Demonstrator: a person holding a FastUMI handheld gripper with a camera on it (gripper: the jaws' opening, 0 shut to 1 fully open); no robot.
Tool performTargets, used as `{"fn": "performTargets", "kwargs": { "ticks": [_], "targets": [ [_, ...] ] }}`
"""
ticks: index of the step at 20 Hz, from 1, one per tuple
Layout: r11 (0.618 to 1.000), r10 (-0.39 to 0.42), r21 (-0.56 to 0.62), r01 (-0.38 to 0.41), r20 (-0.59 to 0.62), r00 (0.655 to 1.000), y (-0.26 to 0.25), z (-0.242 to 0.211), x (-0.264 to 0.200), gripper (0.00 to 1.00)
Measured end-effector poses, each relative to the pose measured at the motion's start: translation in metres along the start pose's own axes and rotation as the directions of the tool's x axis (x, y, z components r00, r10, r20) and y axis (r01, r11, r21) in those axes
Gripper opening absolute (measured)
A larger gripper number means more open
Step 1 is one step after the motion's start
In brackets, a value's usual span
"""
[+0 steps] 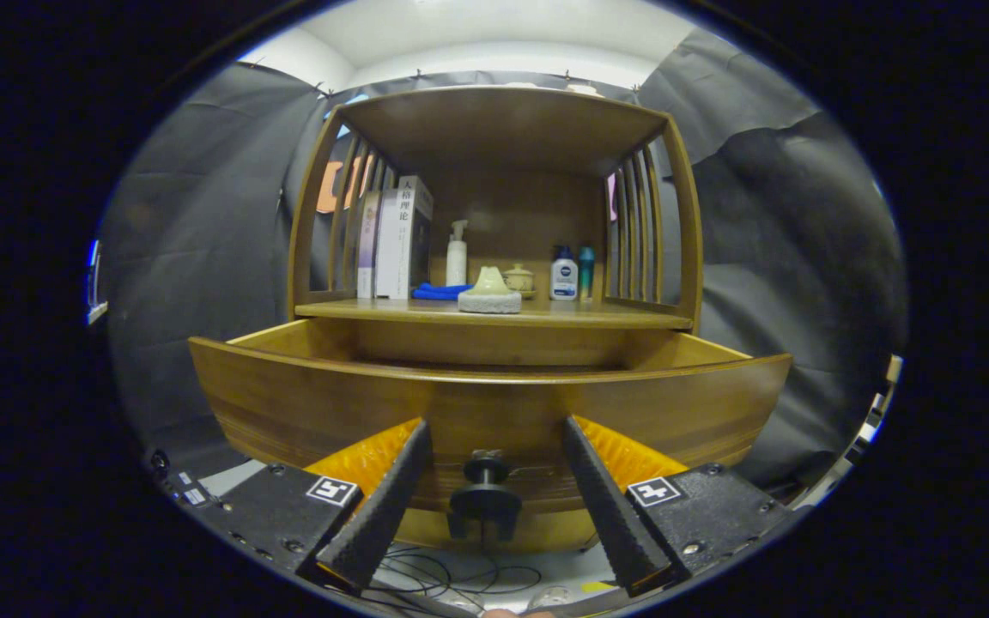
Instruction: Pull open the drawer, take out the items inside it, and place them on the countertop above the cabinet.
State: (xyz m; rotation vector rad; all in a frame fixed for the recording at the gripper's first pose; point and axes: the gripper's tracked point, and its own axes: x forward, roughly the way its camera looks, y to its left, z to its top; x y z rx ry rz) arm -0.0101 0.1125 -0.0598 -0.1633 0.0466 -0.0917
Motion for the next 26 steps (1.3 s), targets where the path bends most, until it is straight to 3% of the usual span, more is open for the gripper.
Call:
{"fn": "performTargets", "kwargs": {
  "ticks": [26],
  "targets": [
    [0.999, 0.005, 0.036, -0.002, -0.063, 0.998, 0.001, 0.017, 0.074, 0.99]
  ]
}}
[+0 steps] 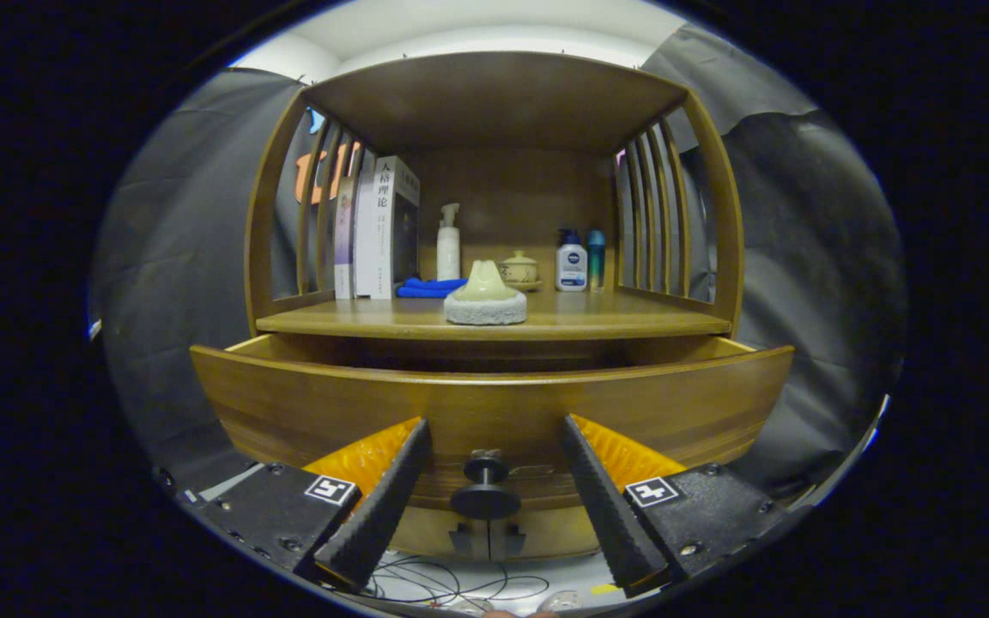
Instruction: Pull open the drawer, take out the items inside it, and place them on the countertop above the cabinet.
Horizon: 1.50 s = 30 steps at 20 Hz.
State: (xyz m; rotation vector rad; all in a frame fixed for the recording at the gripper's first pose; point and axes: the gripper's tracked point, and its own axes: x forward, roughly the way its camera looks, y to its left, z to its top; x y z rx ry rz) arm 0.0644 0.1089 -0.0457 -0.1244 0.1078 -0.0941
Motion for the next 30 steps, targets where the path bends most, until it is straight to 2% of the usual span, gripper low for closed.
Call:
{"fn": "performTargets", "kwargs": {
  "ticks": [22, 30],
  "targets": [
    [1.0, -0.009, -0.003, 0.009, -0.009, 1.0, -0.002, 0.009, 0.073, 0.99],
    [1.0, -0.028, -0.015, 0.028, 0.003, 1.0, 0.0, 0.008, 0.077, 0.99]
  ]
}}
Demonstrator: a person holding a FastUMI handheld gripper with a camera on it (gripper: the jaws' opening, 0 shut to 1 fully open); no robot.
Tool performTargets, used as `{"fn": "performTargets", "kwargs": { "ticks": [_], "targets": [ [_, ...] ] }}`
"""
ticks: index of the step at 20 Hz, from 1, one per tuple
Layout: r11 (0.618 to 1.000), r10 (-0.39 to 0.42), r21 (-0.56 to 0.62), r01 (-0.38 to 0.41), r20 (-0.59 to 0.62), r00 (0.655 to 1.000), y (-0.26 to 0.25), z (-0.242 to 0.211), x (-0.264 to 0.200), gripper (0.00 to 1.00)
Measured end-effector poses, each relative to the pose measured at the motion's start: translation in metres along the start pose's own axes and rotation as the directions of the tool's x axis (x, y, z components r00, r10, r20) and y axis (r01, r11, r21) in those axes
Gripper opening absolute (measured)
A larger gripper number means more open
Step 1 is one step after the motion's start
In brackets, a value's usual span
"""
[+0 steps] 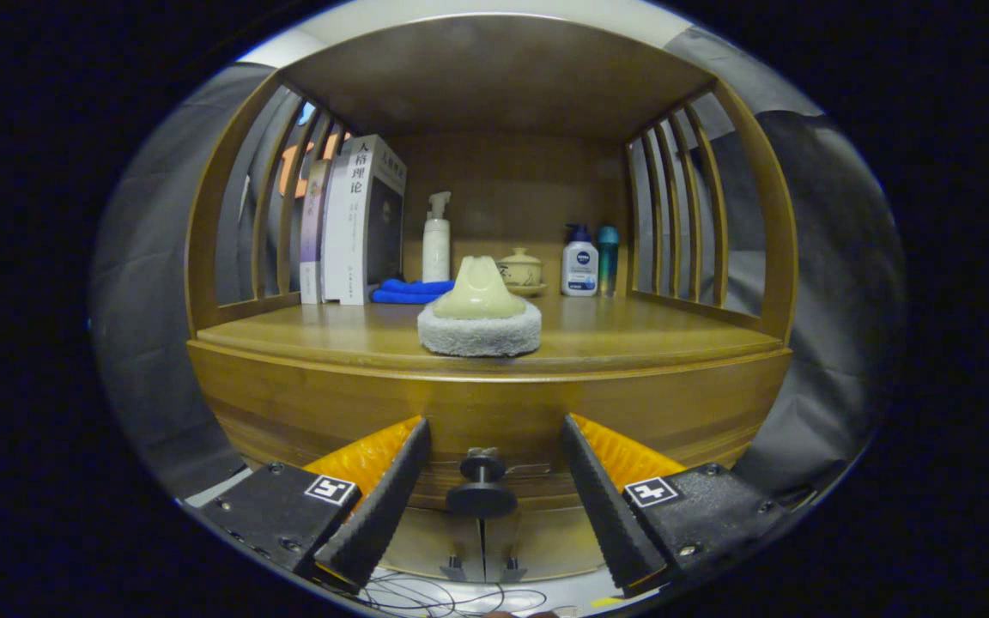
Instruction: Pull open the drawer, take out the items inside it, and place them on the countertop above the cabinet.
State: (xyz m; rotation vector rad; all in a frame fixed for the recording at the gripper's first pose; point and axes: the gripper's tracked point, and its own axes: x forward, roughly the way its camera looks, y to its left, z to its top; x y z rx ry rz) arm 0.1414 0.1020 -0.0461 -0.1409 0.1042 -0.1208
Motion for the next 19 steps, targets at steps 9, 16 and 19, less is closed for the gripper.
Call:
{"fn": "performTargets", "kwargs": {
  "ticks": [9, 16, 19],
  "targets": [
    [1.0, 0.008, 0.021, -0.009, 0.09, 0.996, -0.016, 0.037, -0.071, 0.98],
    [0.998, 0.054, -0.016, -0.053, 0.151, 0.987, -0.013, 0.046, -0.173, 0.98],
    [0.998, 0.052, -0.036, -0.047, 0.171, 0.984, -0.012, 0.039, -0.203, 0.98]
  ]
}}
